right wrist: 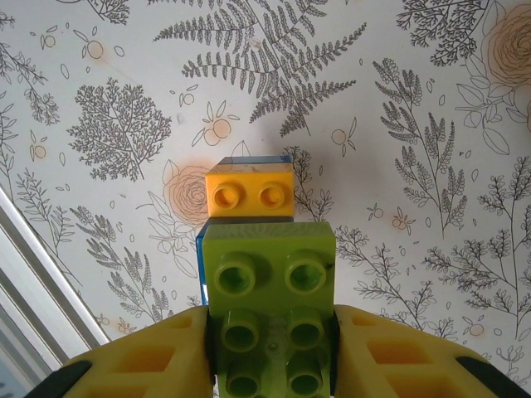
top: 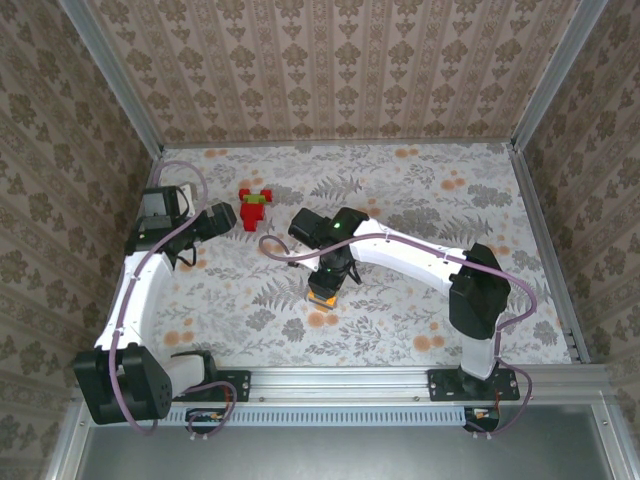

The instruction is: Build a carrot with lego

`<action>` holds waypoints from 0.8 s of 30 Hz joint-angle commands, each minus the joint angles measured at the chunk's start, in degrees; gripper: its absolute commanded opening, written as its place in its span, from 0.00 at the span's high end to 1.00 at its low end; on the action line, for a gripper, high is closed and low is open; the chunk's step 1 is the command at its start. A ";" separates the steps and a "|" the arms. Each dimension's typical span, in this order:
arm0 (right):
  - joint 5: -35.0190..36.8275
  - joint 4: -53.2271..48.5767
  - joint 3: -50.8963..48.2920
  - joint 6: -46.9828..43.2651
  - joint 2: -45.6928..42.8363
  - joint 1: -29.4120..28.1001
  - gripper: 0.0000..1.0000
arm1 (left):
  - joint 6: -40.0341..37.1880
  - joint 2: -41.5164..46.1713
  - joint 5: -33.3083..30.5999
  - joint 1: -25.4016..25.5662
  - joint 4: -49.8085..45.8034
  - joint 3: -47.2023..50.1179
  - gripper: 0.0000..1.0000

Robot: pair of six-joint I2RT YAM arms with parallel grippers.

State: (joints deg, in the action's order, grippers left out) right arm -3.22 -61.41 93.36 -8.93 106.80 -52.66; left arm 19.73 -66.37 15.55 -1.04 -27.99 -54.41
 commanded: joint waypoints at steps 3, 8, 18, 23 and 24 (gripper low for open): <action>0.25 0.11 0.15 1.38 -0.17 -0.36 0.64 | -0.84 0.31 -0.61 0.37 -1.19 -1.84 0.00; -0.14 0.05 0.24 1.59 0.73 -0.42 0.64 | -0.88 0.35 -0.61 0.47 -1.19 -1.76 0.00; -1.15 0.32 0.25 1.63 1.74 -0.73 0.64 | -0.89 0.36 -0.62 0.44 -1.28 -1.82 0.00; -1.39 0.32 0.43 1.76 2.21 -0.95 0.64 | -0.92 0.36 -0.61 0.49 -1.29 -1.83 0.00; -1.43 0.32 0.43 1.72 2.28 -1.02 0.64 | -0.90 0.36 -0.61 0.48 -1.32 -1.80 0.00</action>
State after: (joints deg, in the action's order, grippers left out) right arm -3.49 -61.39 93.36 -8.43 107.87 -53.17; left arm 19.73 -66.37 15.53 -1.04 -27.99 -54.41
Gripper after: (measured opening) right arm 0.364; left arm 0.994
